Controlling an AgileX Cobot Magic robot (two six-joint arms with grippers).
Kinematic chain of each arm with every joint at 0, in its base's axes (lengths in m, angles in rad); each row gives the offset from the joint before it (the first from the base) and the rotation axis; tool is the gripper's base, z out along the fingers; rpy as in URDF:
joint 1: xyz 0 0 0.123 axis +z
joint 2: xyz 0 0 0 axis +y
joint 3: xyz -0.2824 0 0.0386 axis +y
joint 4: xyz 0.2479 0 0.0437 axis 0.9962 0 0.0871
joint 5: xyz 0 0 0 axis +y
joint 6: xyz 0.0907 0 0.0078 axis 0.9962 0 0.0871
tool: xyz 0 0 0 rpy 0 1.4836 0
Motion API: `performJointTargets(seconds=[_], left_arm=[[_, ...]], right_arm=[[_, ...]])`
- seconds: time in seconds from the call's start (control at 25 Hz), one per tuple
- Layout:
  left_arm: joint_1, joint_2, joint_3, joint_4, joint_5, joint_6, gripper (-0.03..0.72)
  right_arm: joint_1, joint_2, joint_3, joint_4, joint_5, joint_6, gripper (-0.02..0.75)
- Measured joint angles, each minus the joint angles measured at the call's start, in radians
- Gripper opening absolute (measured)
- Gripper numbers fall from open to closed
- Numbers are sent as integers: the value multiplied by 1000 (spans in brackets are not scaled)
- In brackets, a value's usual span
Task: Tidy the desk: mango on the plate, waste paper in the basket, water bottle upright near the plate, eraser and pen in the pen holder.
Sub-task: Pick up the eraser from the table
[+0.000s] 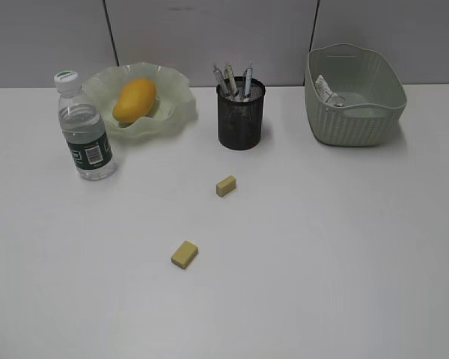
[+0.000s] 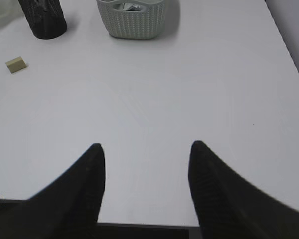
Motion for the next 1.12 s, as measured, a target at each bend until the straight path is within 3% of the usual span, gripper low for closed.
performJointTargets(seconds=[0.2, 0.8, 1.12], left_arm=[[0, -102, 23, 0, 2, 37, 530], [0, -110, 24, 0, 2, 41, 530], [0, -110, 24, -1, 1, 41, 485]], right_arm=[[0, 0, 0, 0, 0, 0, 432], [0, 0, 0, 0, -1, 0, 432], [0, 0, 0, 0, -1, 0, 432]])
